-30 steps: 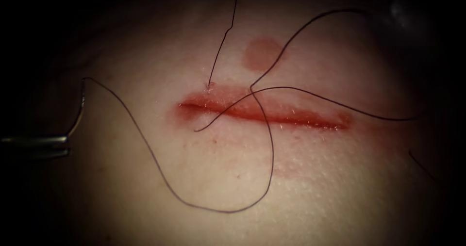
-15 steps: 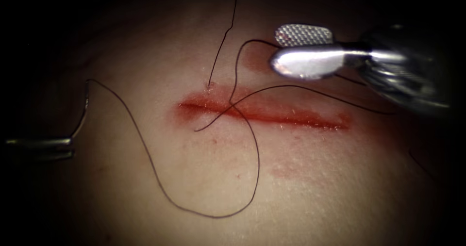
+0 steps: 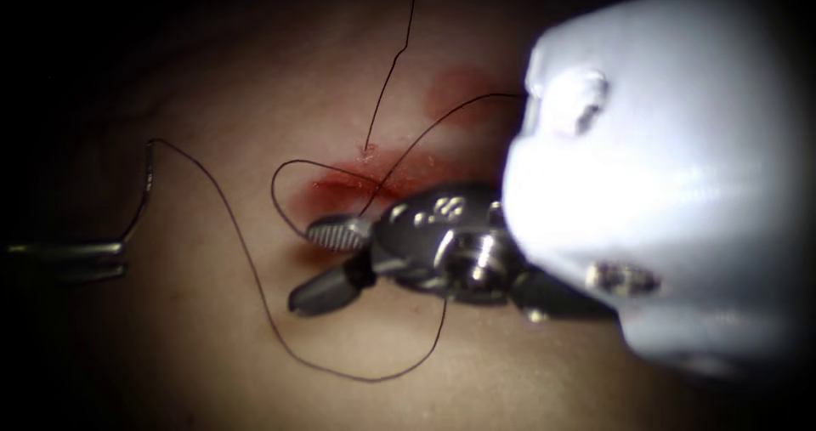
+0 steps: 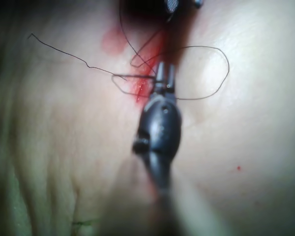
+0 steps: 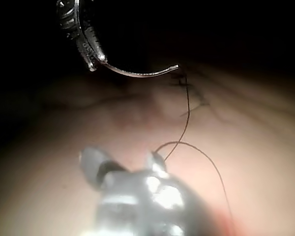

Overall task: Wound Closure
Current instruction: Use the right gripper to pull the suture through.

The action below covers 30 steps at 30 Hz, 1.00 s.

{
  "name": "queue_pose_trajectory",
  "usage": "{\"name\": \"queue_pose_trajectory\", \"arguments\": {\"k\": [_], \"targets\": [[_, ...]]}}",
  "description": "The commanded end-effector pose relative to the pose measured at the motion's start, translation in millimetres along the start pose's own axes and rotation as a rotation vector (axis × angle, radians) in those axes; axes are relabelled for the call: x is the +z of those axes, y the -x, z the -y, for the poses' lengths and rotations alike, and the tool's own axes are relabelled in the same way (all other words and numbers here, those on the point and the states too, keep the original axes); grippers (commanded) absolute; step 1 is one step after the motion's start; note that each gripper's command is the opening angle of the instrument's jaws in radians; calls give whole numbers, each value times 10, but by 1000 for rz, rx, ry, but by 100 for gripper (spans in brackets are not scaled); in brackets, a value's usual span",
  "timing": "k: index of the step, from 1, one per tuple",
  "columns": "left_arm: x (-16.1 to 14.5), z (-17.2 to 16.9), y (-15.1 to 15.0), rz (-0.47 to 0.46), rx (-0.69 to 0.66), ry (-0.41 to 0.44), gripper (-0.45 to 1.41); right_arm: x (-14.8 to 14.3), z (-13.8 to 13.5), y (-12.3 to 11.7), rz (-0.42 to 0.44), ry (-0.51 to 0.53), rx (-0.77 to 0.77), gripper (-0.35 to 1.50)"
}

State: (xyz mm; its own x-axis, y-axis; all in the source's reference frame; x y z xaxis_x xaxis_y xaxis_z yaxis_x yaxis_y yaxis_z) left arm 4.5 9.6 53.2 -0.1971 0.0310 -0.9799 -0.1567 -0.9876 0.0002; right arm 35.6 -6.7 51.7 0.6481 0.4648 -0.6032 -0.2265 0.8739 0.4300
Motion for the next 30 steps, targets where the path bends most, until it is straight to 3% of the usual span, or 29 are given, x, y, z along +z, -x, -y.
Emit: {"name": "queue_pose_trajectory", "arguments": {"k": [1,7,15,25,30], "targets": [[6,-2,6,-1,-1,1,-35,18,-11,17,37,35,-23,133],[6,-3,7,-1,-1,0,-35,40,-43,50,110,152,-79,133],[6,-3,7,-1,0,0,-35,78,-66,74,138,215,-179,133],[6,-3,7,-1,0,0,-35,136,-72,104,187,190,-331,131],[6,-3,7,-1,0,0,-35,153,-77,119,264,158,-386,117]]}}
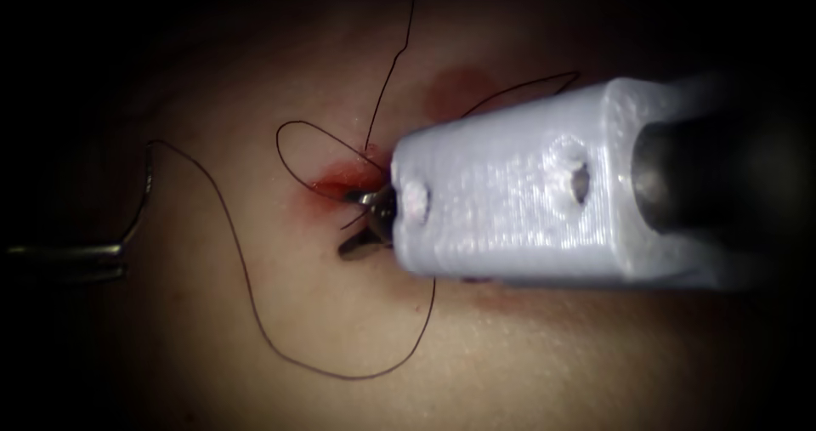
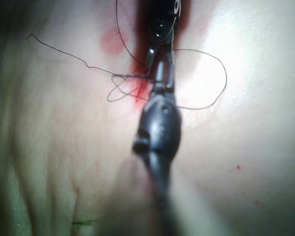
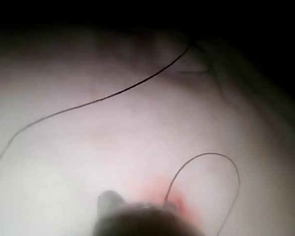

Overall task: Wound Closure
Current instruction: Use the right gripper to pull the suture through.

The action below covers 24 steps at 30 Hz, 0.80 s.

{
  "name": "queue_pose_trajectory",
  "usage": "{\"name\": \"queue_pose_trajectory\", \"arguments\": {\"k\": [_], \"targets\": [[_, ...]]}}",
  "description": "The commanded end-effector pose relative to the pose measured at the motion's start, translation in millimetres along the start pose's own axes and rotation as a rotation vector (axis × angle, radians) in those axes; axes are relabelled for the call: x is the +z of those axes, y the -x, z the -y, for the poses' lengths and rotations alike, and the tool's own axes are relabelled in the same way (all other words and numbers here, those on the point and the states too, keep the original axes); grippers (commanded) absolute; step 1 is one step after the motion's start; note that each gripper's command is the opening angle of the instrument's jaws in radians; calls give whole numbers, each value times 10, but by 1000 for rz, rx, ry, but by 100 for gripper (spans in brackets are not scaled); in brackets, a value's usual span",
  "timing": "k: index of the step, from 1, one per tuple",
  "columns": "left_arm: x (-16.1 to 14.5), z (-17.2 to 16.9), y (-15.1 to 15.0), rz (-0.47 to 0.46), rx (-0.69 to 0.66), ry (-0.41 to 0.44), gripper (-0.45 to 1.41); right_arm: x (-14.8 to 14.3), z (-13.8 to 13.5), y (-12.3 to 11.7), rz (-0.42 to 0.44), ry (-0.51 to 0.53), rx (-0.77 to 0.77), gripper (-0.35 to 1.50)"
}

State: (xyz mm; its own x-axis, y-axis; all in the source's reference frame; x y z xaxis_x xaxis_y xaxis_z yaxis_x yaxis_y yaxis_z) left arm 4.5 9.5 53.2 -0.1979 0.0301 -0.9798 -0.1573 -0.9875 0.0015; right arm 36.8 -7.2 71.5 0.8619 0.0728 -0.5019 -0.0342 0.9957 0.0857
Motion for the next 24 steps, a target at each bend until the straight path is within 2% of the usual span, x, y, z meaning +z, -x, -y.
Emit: {"name": "queue_pose_trajectory", "arguments": {"k": [1,4,9,11,12,14,15,19,24], "targets": [[6,-2,6,-1,-1,1,-35,15,4,4,13,-11,-19,116],[6,-3,6,-1,-1,1,-35,24,3,12,33,-26,-39,114],[6,-3,6,-1,-1,1,-35,34,0,21,88,6,-54,109],[6,-3,6,-1,-1,1,-35,37,-2,23,108,3,-68,82],[6,-3,6,-1,-1,1,-35,39,-3,24,99,-6,-67,62],[6,-3,6,-1,-1,1,-35,41,-7,25,77,-31,-62,-26],[6,-3,6,-1,-1,1,-35,41,-9,25,74,-38,-60,-35],[6,-3,6,-1,-1,0,-35,42,-15,28,50,-17,-54,-35],[5,-4,6,-1,-1,1,-35,36,-8,32,28,-5,-54,-35]]}}
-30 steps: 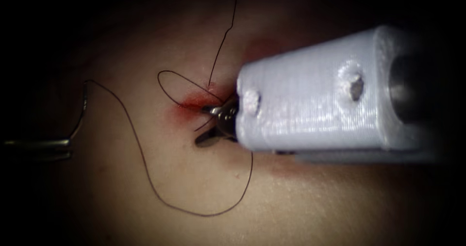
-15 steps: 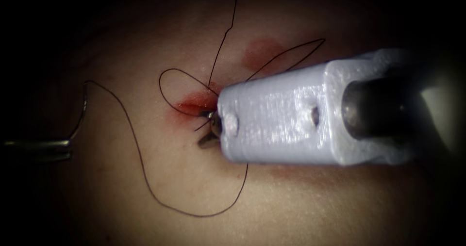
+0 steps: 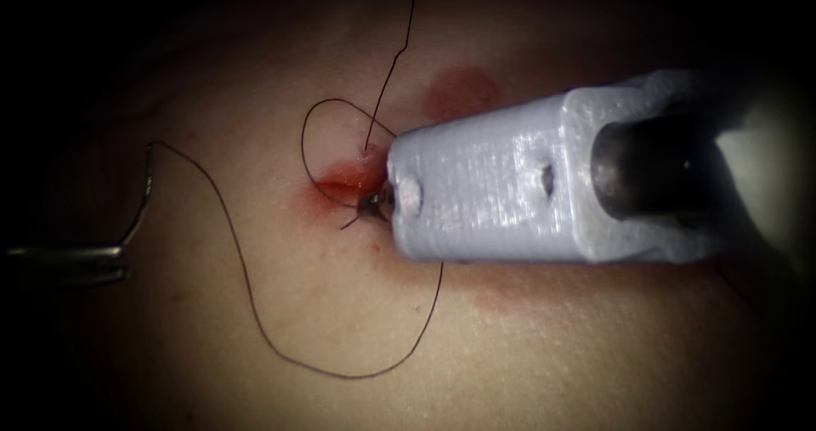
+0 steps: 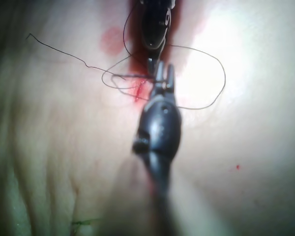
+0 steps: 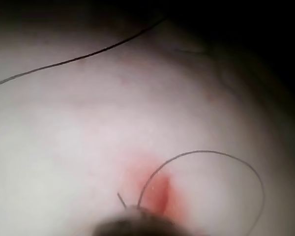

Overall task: Wound Closure
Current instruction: Use the right gripper to pull the suture through.

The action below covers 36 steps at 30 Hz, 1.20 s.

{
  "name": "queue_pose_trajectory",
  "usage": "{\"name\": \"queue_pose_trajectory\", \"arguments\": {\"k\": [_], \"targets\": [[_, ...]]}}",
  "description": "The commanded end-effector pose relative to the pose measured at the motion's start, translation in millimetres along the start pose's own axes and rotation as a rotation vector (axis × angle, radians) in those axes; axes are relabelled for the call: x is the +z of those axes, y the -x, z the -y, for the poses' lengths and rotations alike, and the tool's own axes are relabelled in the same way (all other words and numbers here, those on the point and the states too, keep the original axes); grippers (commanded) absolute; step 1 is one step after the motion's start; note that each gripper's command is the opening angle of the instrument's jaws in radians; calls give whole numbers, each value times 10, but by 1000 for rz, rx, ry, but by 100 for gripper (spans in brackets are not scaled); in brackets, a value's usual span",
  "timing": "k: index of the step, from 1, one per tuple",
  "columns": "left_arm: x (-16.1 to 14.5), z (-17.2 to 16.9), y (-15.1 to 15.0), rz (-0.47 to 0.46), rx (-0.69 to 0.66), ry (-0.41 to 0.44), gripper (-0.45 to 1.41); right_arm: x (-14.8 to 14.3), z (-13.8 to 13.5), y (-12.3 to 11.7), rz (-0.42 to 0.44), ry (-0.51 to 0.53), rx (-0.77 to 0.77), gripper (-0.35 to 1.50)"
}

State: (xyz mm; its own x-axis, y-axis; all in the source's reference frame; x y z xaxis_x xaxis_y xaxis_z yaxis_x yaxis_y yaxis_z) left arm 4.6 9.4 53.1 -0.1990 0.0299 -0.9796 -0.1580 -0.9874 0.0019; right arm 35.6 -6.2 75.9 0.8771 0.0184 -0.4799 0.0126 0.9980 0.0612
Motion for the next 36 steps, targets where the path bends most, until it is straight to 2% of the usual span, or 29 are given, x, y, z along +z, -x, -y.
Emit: {"name": "queue_pose_trajectory", "arguments": {"k": [1,5,9,12,13,14,23,24,30,36], "targets": [[6,-2,6,-2,-1,2,-35,1,10,1,-3,-5,-4,-35],[6,-2,6,-2,-1,2,-35,-18,23,5,-11,-18,-6,-35],[6,-2,6,-2,-1,2,-35,-51,44,11,-15,-31,14,-35],[6,-1,7,-3,-1,2,-35,-83,62,11,-10,-28,22,-35],[6,-1,7,-3,-1,2,-35,-107,74,9,-17,-28,23,-35],[6,-1,7,-3,-1,2,-35,-117,79,7,-23,-30,24,-35],[7,-2,7,-3,-1,2,-35,-214,138,-24,-42,-58,33,-35],[6,-1,7,-3,-1,2,-35,-235,152,-28,-44,-65,38,-35],[7,-1,8,-3,0,1,-35,-284,184,-39,-55,-173,25,-35],[7,-2,8,-3,-6,1,-35,-330,208,-37,-6,-306,-2,-35]]}}
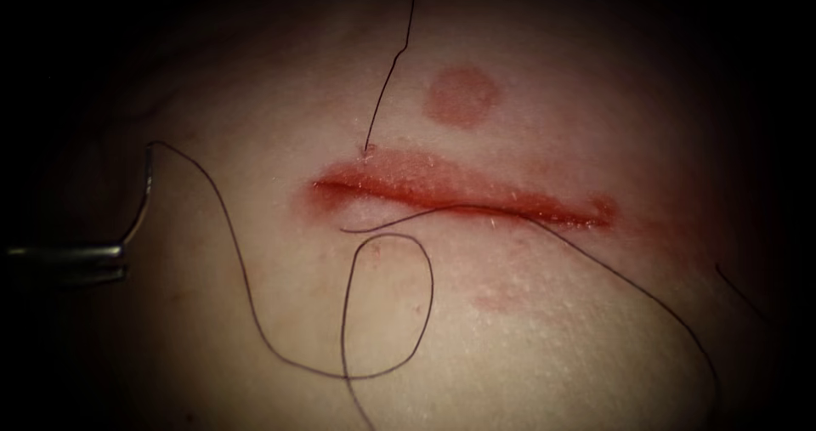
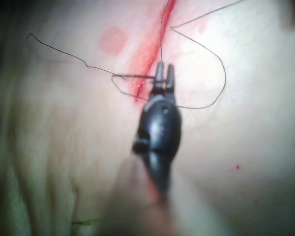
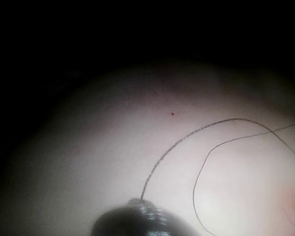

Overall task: Wound Closure
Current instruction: Use the right gripper to pull the suture through.

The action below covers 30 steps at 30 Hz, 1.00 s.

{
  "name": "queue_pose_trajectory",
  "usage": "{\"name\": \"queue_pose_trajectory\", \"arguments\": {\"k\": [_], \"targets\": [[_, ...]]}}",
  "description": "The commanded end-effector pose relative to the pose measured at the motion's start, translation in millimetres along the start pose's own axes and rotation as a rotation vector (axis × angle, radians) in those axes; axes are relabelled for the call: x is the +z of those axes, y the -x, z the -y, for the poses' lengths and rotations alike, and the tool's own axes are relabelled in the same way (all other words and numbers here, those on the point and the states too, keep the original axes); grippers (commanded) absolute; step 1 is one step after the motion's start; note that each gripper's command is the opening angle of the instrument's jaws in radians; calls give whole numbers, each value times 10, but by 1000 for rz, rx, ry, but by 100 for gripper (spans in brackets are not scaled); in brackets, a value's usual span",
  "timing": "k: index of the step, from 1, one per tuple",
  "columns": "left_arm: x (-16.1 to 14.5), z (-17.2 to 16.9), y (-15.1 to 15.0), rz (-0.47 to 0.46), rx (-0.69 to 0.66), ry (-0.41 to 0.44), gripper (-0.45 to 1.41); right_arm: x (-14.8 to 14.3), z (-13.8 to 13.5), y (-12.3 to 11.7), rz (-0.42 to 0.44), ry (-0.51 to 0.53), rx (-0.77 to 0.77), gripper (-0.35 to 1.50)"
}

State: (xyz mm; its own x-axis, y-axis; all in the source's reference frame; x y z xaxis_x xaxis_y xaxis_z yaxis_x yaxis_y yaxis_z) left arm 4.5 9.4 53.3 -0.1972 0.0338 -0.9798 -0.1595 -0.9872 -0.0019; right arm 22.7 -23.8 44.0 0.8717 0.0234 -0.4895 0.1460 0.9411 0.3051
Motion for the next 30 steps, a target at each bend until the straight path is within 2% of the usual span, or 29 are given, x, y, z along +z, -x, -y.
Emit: {"name": "queue_pose_trajectory", "arguments": {"k": [1,6,7,8,9,10,12,15,16,23,26,30], "targets": [[6,-2,6,-2,-2,2,-35,1,14,1,15,-39,-9,-35],[6,-2,6,-2,-2,2,-35,-17,23,10,31,-108,-17,-35],[6,-2,6,-2,-2,2,-35,-22,22,10,20,-101,1,-18],[6,-2,6,-2,-2,2,-35,-26,19,11,-2,-85,26,31],[6,-2,6,-2,-2,2,-35,-33,15,11,-44,-58,70,96],[6,-2,6,-2,-2,2,-35,-39,11,9,-84,-32,109,121],[6,-2,6,-2,-2,2,-35,-52,1,5,-164,12,178,142],[6,-2,6,-2,-2,2,-35,-74,-21,-6,-346,46,257,148],[6,-2,6,-2,-2,2,-35,-90,-39,-10,-473,58,297,148],[5,-3,6,-2,-1,2,-35,-138,-89,-13,-803,70,421,148],[4,-2,7,-2,-1,3,-35,-158,-96,-10,-868,71,442,148],[4,-2,7,-2,-1,3,-35,-182,-87,-8,-843,97,460,148]]}}
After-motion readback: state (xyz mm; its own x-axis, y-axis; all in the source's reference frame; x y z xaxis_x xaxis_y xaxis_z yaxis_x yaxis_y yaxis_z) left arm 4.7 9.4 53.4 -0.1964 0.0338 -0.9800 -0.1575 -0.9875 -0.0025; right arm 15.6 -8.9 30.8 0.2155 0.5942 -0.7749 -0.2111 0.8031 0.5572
